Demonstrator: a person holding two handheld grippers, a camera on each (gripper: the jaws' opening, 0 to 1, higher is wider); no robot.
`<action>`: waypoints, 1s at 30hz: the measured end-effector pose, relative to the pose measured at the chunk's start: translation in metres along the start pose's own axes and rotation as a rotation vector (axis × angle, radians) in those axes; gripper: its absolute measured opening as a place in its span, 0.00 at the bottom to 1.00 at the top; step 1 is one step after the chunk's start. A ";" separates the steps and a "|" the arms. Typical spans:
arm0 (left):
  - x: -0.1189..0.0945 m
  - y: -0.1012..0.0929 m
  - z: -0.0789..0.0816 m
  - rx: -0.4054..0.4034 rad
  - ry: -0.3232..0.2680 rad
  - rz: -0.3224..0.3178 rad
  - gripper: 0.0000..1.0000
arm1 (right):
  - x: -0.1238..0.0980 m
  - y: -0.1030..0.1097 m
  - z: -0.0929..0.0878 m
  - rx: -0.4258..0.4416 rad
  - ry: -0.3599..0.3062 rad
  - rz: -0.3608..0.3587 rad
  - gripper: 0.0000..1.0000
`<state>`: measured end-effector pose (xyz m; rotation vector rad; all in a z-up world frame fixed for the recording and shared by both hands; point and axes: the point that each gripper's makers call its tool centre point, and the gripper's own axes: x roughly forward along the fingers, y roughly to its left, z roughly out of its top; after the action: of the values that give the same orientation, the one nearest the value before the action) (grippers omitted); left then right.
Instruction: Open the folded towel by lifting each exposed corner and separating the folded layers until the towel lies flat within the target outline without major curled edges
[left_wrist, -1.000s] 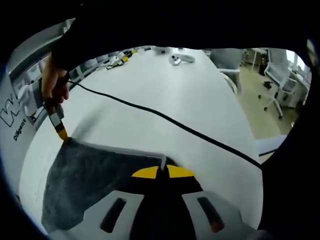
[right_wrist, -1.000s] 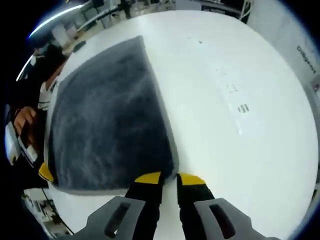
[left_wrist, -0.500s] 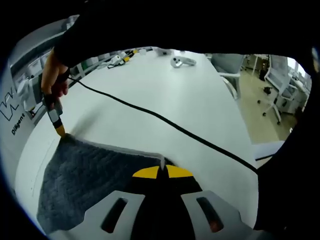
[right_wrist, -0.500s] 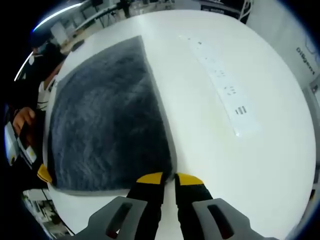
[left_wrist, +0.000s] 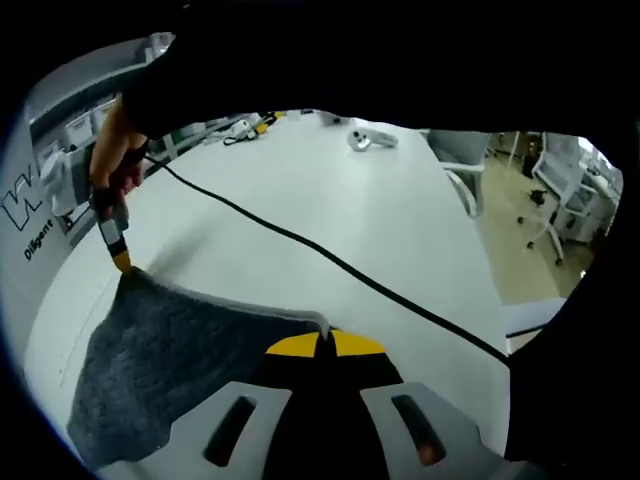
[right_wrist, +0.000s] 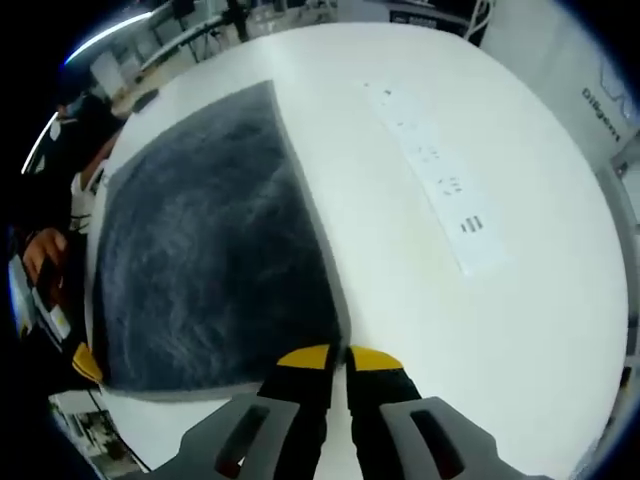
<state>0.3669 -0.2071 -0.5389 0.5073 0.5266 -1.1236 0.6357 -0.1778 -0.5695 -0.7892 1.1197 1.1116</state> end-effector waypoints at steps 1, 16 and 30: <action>-0.001 0.001 0.001 0.002 -0.005 0.004 0.01 | 0.000 -0.001 0.001 -0.010 -0.002 -0.004 0.01; -0.002 0.014 0.007 0.018 -0.031 0.020 0.01 | 0.001 -0.013 0.003 0.015 0.006 -0.012 0.01; 0.000 0.006 0.009 0.048 -0.040 0.005 0.02 | 0.001 -0.006 -0.002 0.051 0.005 -0.022 0.00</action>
<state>0.3738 -0.2102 -0.5310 0.5268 0.4644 -1.1414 0.6409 -0.1811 -0.5714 -0.7632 1.1367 1.0595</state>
